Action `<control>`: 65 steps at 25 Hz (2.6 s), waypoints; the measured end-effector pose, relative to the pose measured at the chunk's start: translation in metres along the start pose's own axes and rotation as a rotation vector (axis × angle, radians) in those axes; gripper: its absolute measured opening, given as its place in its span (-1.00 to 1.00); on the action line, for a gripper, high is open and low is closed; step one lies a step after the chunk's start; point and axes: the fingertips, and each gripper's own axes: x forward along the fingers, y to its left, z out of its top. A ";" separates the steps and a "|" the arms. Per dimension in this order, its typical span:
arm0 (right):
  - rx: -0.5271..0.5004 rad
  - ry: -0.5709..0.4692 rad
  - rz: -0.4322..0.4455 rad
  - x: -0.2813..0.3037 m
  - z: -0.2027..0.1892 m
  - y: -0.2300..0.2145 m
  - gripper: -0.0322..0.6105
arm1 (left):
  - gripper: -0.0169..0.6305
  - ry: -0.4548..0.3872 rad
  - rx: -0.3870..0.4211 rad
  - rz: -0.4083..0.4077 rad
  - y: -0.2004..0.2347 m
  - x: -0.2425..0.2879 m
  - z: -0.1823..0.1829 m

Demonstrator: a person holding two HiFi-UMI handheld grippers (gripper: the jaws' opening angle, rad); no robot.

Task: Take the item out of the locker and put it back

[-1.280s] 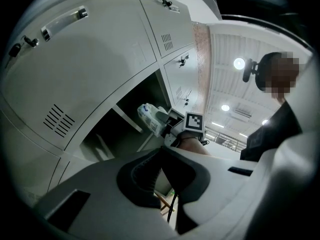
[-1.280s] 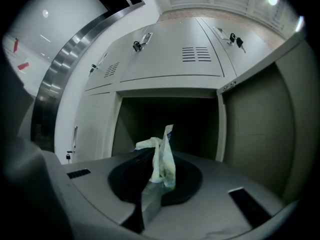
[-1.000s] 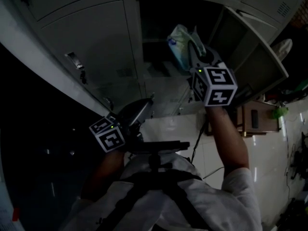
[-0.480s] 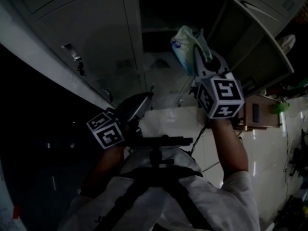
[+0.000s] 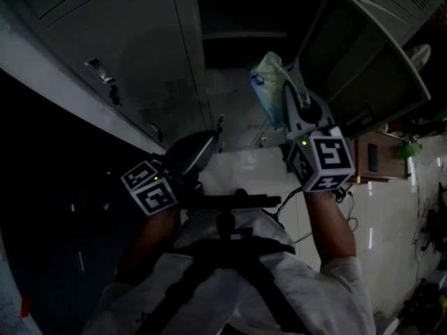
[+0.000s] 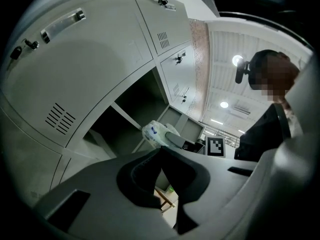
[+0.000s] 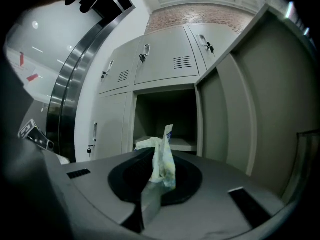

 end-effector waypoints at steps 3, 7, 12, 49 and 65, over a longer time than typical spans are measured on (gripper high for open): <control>0.015 0.004 -0.002 -0.009 -0.007 0.000 -0.84 | -0.97 0.006 0.003 -0.006 -0.002 -0.001 -0.001; 0.051 0.011 -0.002 -0.018 -0.012 0.003 -0.84 | -0.97 0.009 0.003 -0.005 -0.002 -0.003 -0.002; 0.077 0.036 -0.003 -0.029 -0.026 0.004 -0.84 | -0.97 0.012 0.004 -0.005 -0.003 -0.004 -0.002; 0.176 0.142 0.041 -0.051 -0.088 0.024 -0.85 | -0.98 0.098 -0.048 -0.126 -0.020 -0.018 -0.032; 0.161 0.149 0.048 -0.038 -0.088 0.023 -0.85 | -0.97 0.057 -0.033 -0.125 -0.016 -0.020 -0.025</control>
